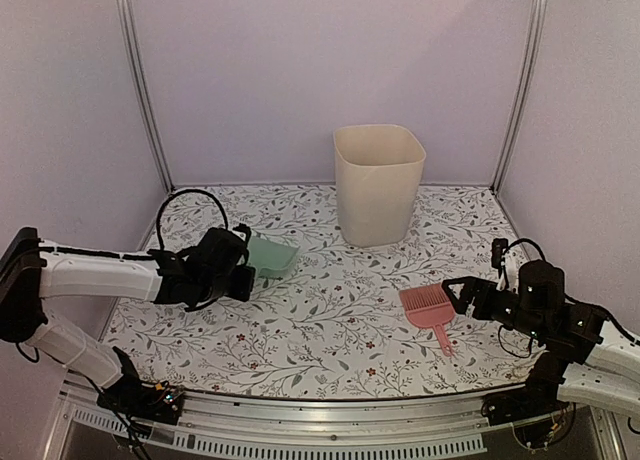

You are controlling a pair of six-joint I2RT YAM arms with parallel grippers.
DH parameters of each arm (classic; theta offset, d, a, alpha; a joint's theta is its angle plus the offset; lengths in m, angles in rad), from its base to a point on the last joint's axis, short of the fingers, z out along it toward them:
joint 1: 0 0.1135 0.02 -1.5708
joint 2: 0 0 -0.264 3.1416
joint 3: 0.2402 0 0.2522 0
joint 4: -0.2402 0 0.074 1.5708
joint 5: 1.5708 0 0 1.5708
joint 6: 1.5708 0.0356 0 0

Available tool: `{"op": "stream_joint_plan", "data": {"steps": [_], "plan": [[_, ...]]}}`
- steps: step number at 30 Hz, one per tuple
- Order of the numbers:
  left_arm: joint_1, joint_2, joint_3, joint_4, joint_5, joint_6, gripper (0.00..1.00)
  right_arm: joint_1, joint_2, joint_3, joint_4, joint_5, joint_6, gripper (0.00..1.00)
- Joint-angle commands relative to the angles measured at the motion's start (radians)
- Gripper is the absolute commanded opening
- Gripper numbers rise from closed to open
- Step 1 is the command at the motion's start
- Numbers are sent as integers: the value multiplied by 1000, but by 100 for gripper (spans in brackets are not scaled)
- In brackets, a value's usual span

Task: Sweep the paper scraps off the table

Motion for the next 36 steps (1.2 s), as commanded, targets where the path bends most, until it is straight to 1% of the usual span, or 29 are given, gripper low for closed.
{"op": "stream_joint_plan", "data": {"steps": [1,5,12,17,20,25,27,29,31,34,36], "plan": [[12,11,-76,120,43,-92,0,2,2,-15,19,-7,0,99],[11,22,-113,169,59,-122,0,2,5,-19,29,-14,-1,99],[7,28,-168,192,66,-166,1,1,10,-19,35,-21,-3,99],[3,16,-184,184,61,-182,10,2,10,-20,41,-29,-3,99],[2,9,-187,181,61,-186,18,2,11,-21,41,-32,-5,99],[-3,-19,-178,164,57,-183,20,2,10,-21,44,-36,-5,99],[-6,-50,-170,154,52,-182,22,1,10,-21,45,-37,-6,99],[-7,-83,-160,101,43,-180,25,2,11,-19,46,-38,-8,99],[-9,-124,-156,76,37,-174,30,2,10,-19,48,-37,-9,99],[-8,-208,-156,37,24,-165,35,1,9,-5,51,-46,-12,99],[-9,-274,-153,2,4,-161,40,1,5,20,50,-62,-27,99]]}}
